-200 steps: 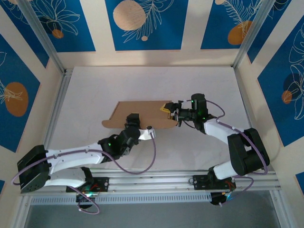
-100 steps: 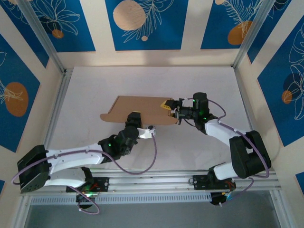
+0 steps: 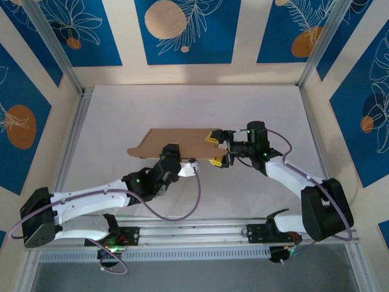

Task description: Fold the paper box

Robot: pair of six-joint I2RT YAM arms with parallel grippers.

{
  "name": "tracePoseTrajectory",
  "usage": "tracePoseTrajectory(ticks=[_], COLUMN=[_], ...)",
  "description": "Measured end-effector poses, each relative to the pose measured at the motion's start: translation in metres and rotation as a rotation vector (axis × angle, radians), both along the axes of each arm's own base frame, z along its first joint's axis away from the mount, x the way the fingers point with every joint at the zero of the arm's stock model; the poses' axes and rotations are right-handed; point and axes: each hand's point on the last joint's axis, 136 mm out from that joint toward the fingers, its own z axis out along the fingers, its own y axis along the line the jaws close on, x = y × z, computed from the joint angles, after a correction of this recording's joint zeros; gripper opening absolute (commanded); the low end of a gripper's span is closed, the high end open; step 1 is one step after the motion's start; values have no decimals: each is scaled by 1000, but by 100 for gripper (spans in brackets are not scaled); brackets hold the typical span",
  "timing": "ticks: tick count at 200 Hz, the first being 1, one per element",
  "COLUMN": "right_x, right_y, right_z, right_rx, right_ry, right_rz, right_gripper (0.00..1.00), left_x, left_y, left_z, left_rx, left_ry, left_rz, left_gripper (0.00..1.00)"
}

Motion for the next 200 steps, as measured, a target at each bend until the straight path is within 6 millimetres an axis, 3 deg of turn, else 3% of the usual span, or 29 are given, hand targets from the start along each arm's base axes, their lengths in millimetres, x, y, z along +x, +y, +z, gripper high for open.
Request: tracePoseTrajectory(ticks=[26,80,140,158,200], right_x=[-5,-17,-26,-26,-20], right_y=[-11,-38,-87,-98,-110], right_z=[-10,-6,-6,5,50], right_rx=[-34,-180,-342,-408,-492], right_ry=[18,-81,-133,-174,-343], right_rz=[-26,-85,-220,-248,-287], right_gripper=[90,95,93,93,91], left_x=[-4,-14,-20,-22,-31], left_y=[2,14,21,16,0], left_z=[-3,0,18,15,-6], left_rx=[24,48,38,54,121], left_ry=[51,146,234,293,477], left_rz=[-4,21,73,79,88], left_gripper=[33,33,31,30,28])
